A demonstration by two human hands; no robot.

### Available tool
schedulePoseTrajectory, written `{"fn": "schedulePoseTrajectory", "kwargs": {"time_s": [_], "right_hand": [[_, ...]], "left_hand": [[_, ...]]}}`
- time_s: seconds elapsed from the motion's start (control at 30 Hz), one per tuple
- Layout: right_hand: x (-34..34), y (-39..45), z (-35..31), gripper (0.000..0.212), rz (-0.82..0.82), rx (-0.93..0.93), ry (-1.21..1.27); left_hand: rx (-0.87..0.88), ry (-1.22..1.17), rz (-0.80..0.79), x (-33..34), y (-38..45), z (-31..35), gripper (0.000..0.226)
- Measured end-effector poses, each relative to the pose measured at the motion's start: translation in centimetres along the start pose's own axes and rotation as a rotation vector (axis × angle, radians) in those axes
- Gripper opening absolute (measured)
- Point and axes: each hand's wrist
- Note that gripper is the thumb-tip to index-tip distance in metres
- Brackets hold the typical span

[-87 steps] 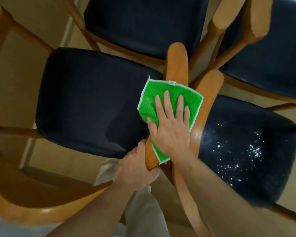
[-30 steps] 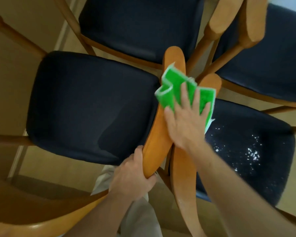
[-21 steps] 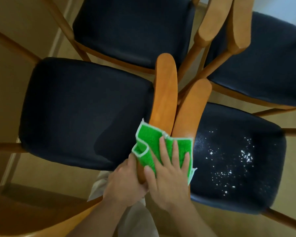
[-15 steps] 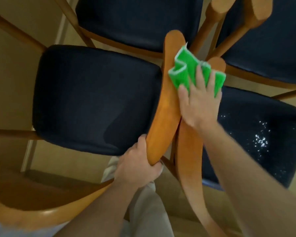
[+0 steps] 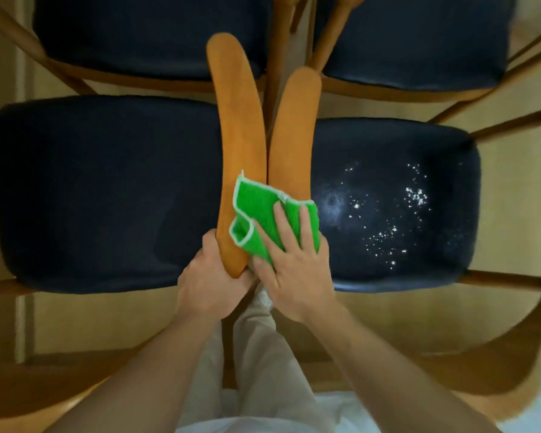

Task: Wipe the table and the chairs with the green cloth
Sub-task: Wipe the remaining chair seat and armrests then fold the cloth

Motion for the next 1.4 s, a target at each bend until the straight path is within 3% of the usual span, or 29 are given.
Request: {"fn": "schedulePoseTrajectory", "kwargs": {"time_s": [0.13, 0.23, 0.37, 0.5, 0.53, 0.6, 0.73, 0.9, 1.07, 1.13, 1.23, 1.4], "right_hand": [[1.9, -4.3, -1.0, 0.051, -0.035, 0.010, -0.004], [1.8, -3.0, -1.9, 0.051, -0.013, 0.031, -0.007], [1.2, 0.9, -3.6, 0.051, -0.008, -0.095, 0.028], [0.6, 3.5, -3.0, 0.053, 0.038, -0.122, 0.047], [0.5, 3.6, -2.9, 0.053, 0.063, -0.085, 0.059], [0.5, 3.7, -3.0, 0.054, 0.122, 0.038, 0.084], [1.5, 1.5, -4.7, 0.054, 0.163, 0.283, 0.207], [4.4, -5.1, -4.8, 0.055, 0.110, 0.381, 0.146], [5.8, -12.0, -3.9, 0.060, 0.030, 0.426, -0.009], [6.0, -15.0, -3.0, 0.066, -0.007, 0.430, -0.059], [5.0, -19.2, -1.1, 0.059, -0.035, 0.514, -0.105], [1.7, -22.7, 2.3, 0.055, 0.054, 0.851, -0.055]], "left_hand": [[-0.002, -0.027, -0.078, -0.7, -0.2, 0.4, 0.076], [0.018, 0.007, -0.065, -0.6, -0.1, 0.2, 0.059], [-0.055, -0.040, -0.034, -0.1, -0.1, -0.6, 0.035], [0.059, 0.101, -0.126, -0.1, 0.0, 0.1, 0.023], [0.094, 0.120, -0.089, -0.4, -0.2, 0.3, 0.020], [0.058, 0.069, 0.023, -0.4, -0.1, 0.3, 0.034], [0.046, 0.013, 0.028, -0.4, -0.1, 0.0, 0.039], [-0.026, 0.059, 0.037, -0.2, -0.2, 0.1, 0.068], [0.000, 0.073, -0.030, -1.1, -0.5, 0.7, 0.060], [0.018, 0.117, -0.036, -1.4, -0.5, 0.9, 0.071], [0.152, 0.255, 0.071, -1.7, -1.6, 1.9, 0.098], [0.528, 0.329, -0.018, -0.4, -4.0, 6.3, 0.099]]}}
Point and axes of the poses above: each hand's wrist, its own y-axis towards the middle knuckle, its own x-axis out of the palm, z = x × y, and after that the axes turned 12 degrees about -x, right-handed
